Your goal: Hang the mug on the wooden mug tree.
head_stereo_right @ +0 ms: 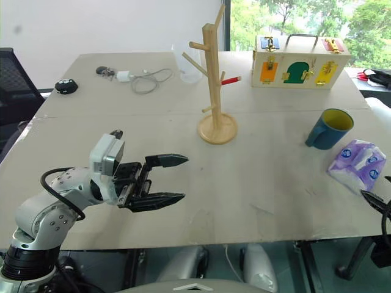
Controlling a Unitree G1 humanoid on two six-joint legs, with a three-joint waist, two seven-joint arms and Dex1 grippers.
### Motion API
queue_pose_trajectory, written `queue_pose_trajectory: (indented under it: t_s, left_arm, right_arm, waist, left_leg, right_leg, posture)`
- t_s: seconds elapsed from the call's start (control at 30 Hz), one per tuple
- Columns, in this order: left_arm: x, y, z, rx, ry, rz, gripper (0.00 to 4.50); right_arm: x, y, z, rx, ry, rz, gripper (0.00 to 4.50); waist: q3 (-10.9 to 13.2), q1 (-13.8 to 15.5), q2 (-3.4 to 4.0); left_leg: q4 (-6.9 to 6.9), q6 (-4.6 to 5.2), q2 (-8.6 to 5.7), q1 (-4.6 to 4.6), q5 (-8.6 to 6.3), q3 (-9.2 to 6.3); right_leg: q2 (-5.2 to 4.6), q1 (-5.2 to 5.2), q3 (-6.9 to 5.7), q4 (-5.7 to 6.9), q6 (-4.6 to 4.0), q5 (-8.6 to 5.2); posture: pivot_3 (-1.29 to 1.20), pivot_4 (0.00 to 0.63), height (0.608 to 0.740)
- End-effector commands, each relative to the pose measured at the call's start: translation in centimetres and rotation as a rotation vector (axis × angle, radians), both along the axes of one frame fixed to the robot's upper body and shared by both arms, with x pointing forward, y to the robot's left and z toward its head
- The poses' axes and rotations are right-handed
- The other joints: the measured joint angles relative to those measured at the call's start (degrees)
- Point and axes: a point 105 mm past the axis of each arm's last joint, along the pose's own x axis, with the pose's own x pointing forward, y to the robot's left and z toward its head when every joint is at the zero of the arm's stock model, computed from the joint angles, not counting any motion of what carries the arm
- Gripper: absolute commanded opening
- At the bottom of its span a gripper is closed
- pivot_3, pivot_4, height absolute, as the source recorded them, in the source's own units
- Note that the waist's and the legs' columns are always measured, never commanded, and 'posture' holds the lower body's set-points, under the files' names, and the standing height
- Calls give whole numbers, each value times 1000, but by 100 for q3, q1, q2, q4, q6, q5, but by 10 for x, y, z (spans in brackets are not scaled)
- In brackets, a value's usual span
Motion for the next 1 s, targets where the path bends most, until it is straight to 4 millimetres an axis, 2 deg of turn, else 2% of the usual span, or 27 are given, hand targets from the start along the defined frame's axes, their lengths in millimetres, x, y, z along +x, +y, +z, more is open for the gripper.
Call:
queue_pose_trajectory:
  t_s: [0.03, 0.17, 0.27, 0.37, 0.43, 0.57, 0.73, 1.0]
  left_arm:
    - [3, 2, 4, -5, -44, 23, 4500]
    - [6, 6, 8, -2, -73, 65, 4500]
    - [5, 8, 10, -3, -78, 84, 4500]
    - [5, 12, 12, 3, -90, 127, 4500]
    - [5, 13, 12, 5, -93, 140, 4500]
    - [3, 14, 12, 10, -98, 158, 4500]
    - [2, 16, 12, 12, -100, 174, 4500]
    - [1, 19, 8, 22, -99, 176, 4500]
  right_arm:
    - [26, 43, 8, 164, -80, 72, 3435]
    - [82, 53, -10, 215, -195, -90, 3435]
    - [99, 57, -16, 223, -230, -138, 3435]
    - [112, 67, -31, 238, -221, -133, 3435]
    - [118, 67, -35, 237, -229, -140, 3435]
    - [128, 63, -40, 226, -239, -172, 3435]
    - [128, 61, -40, 228, -243, -165, 3435]
    - [130, 44, -44, 204, -243, -221, 3435]
  waist:
    - [1, -59, -18]
    - [1, -29, -26]
    - [7, 85, -2]
    - [2, 113, -1]
    - [2, 95, -1]
    - [3, 95, 0]
    - [2, 93, 0]
    - [2, 81, 0]
  left_leg:
    - [0, 0, 3, 5, 0, 5]
    - [5, -2, -1, 4, 1, 11]
    - [3, -31, -16, -17, 18, -4]
    - [-5, -33, -19, -74, 19, -6]
    - [1, -35, -19, -113, 20, -4]
    - [4, -36, -22, -111, 21, 3]
    - [14, -37, -22, -92, 22, 4]
    - [16, -37, -22, -95, 22, 5]
  right_leg:
    - [3, 4, 3, -3, -1, 0]
    - [0, 2, 1, -9, -2, 3]
    - [-12, -17, -2, -2, -3, 3]
    - [-13, -79, -5, -4, -2, 2]
    - [-14, -121, -9, -1, -1, 3]
    - [-18, -123, -9, 9, -1, 4]
    - [-13, -109, -5, 34, -1, 4]
    - [-11, -109, -8, 30, -1, 4]
  posture:
    - [0, 150, 740]
    - [0, 150, 740]
    - [0, 150, 740]
    - [0, 150, 740]
    - [0, 150, 740]
    - [0, 150, 740]
    - [0, 150, 740]
    - [0, 150, 740]
